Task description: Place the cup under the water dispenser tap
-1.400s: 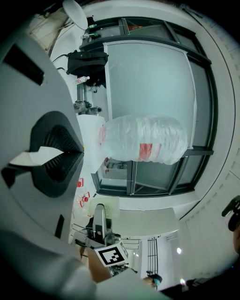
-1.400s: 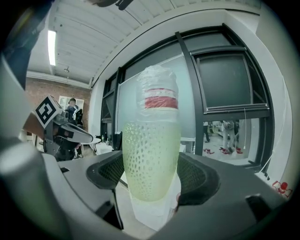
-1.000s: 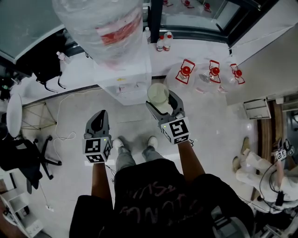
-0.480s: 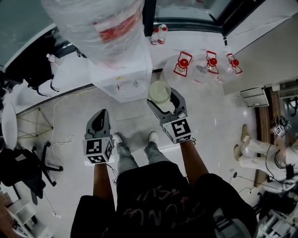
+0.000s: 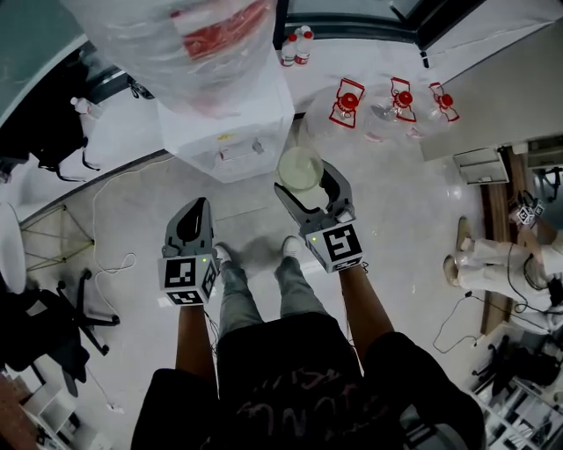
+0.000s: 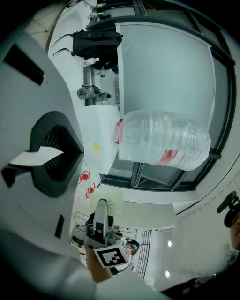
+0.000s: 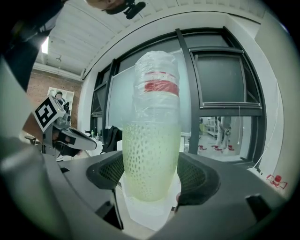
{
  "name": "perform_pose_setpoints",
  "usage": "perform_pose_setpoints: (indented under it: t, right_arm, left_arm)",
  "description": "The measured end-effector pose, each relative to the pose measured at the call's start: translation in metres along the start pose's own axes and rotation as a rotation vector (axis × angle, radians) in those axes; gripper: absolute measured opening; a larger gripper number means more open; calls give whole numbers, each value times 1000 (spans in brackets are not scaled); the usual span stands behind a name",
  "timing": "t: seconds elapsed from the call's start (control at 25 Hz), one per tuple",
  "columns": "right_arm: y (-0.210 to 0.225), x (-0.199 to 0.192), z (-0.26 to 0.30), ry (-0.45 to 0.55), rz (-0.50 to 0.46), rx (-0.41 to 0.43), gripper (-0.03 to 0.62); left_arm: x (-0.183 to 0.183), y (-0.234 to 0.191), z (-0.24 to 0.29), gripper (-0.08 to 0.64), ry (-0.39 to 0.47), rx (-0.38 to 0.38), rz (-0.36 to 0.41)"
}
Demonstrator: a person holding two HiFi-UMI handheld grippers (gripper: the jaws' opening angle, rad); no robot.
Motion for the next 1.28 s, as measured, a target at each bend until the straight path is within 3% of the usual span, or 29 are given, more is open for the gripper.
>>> perform_pose_setpoints:
  t: [0.48, 0.76, 0.92, 1.28]
  right_arm:
    - [-1, -49, 18, -39, 9, -35, 359]
    - [2, -76, 24, -8, 5, -44, 359]
    - [0, -105, 33, -45, 18, -32, 359]
    - [3, -164, 59, -19, 20, -15, 359]
  left_arm:
    - [-41, -25, 27, 10, -8, -7, -19]
    - [-67, -32, 42, 10, -25, -7, -28]
    - [-85, -39, 52, 11, -28, 8, -30]
    - [-137, -44, 84, 11, -44, 17, -26]
Point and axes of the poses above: the fingertips, and each gripper's own axes: z forward along the fingers, y to its right, x out of its top, the point moved 2 cm from there along -z, backward along the fingers, and after that the axes turned 2 degrees about -y, right-handed, at the moved point
